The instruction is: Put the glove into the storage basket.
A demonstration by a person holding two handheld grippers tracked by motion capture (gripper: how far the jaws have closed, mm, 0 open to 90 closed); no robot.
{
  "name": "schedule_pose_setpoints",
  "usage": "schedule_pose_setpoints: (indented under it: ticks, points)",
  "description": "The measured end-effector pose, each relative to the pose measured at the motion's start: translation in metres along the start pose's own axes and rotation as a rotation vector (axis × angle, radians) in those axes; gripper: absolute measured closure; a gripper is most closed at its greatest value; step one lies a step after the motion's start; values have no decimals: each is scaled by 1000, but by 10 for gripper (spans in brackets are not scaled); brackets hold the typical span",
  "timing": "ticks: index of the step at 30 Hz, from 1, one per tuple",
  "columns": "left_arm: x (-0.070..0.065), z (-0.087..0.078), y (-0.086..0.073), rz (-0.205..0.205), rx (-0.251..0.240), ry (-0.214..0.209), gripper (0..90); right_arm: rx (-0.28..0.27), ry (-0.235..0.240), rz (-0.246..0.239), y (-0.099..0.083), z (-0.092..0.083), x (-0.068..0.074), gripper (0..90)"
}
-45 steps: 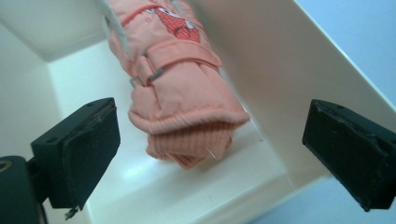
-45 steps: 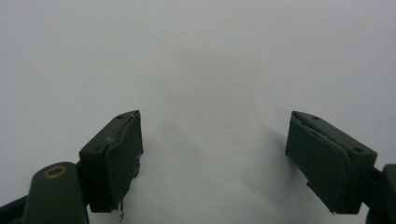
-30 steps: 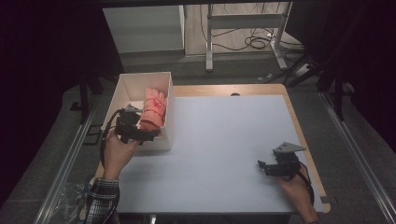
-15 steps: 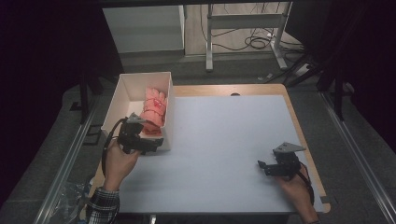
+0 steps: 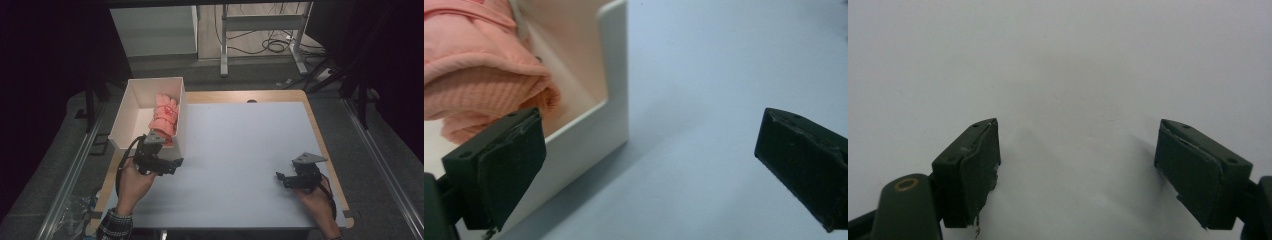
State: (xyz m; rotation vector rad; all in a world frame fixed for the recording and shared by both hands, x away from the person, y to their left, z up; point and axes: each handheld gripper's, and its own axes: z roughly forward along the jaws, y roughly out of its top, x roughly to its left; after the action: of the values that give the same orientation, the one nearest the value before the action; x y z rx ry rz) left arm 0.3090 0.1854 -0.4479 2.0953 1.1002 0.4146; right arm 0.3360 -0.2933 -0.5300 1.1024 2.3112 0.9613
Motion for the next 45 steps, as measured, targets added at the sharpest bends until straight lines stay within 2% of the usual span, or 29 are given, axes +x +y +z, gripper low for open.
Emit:
schedule_pose_setpoints:
  ticks: [12,27,35,45]
  points:
    - [-21,9,-1,45,-5,-43,6,0,0,0,0,0,0,189]
    - [-60,34,13,124,-17,-129,8,0,0,0,0,0,0,189]
    - [-77,52,19,159,-22,-160,9,0,0,0,0,0,0,189]
    - [-87,80,13,174,3,-194,8,1,0,1,0,0,0,189]
